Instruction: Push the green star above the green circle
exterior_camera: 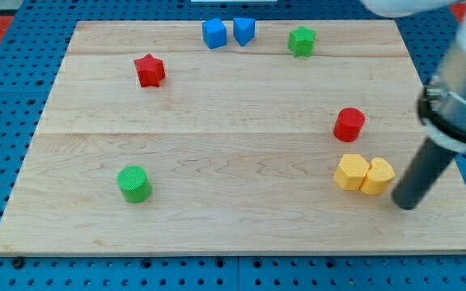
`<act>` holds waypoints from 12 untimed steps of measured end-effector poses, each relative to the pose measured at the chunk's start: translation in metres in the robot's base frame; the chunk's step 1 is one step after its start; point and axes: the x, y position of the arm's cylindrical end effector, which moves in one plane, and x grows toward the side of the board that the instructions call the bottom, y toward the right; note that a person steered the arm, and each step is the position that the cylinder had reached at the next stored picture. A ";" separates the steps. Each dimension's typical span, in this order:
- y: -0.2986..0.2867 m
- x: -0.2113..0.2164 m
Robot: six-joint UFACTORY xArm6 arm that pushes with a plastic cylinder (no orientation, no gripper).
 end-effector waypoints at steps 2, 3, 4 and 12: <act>0.035 -0.031; 0.035 -0.045; 0.035 -0.088; -0.116 -0.316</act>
